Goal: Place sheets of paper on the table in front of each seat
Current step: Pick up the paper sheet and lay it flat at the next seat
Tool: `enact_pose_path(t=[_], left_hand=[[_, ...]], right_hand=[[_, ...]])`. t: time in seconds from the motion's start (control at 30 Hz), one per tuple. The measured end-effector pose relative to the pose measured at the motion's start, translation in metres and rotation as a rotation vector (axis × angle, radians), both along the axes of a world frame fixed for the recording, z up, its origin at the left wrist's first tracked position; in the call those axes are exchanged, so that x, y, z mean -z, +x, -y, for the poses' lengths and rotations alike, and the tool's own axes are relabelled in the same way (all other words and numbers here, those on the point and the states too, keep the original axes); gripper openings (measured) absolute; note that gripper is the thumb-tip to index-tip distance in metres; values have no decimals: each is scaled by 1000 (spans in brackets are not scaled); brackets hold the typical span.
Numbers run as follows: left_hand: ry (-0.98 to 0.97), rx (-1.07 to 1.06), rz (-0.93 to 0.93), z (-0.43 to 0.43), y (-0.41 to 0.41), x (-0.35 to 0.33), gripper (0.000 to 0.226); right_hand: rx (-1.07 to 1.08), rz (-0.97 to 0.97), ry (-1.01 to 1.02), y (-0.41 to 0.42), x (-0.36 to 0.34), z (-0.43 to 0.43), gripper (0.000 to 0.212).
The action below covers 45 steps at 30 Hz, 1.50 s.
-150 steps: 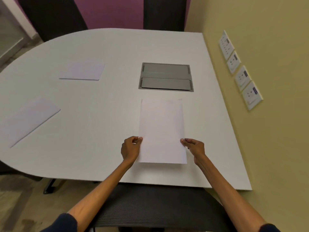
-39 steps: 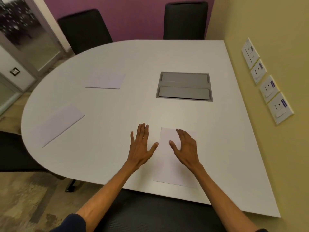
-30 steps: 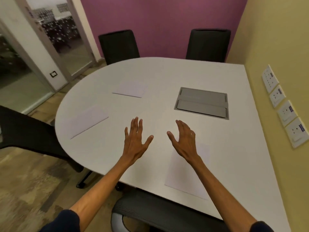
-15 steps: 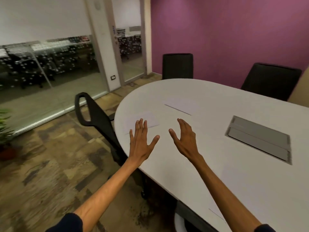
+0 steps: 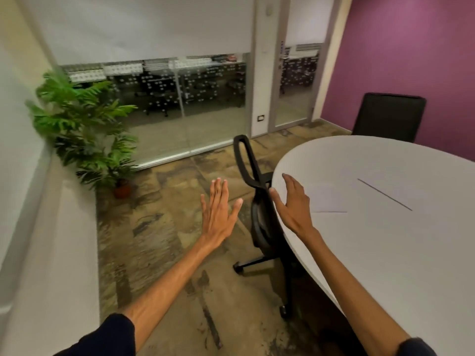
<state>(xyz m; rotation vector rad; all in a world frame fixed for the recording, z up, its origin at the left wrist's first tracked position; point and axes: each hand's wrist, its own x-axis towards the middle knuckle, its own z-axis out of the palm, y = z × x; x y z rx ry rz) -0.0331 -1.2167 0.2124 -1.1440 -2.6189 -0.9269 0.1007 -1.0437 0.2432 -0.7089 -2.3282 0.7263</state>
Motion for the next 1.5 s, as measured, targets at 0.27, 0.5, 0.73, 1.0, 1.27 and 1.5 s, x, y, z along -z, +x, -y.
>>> enact_pose_path(t=[0.27, 0.5, 0.73, 1.0, 1.27, 1.5], left_hand=[[33, -234, -4, 67, -104, -3, 73], [22, -290, -70, 65, -205, 6, 76], [-21, -296, -64, 18, -332, 0, 77], [16, -349, -62, -35, -456, -10, 73], [18, -300, -2, -112, -593, 7, 74], [29, -206, 15, -189, -735, 8, 72]], right_hand=[[-184, -11, 43, -140, -6, 52, 66], [-280, 26, 94, -259, 9, 50, 66], [-279, 22, 88, -384, 2, -12, 67], [-312, 64, 149, -506, -10, -64, 68], [-250, 96, 105, -632, 10, -130, 69], [-112, 53, -9, -749, 17, -206, 70]])
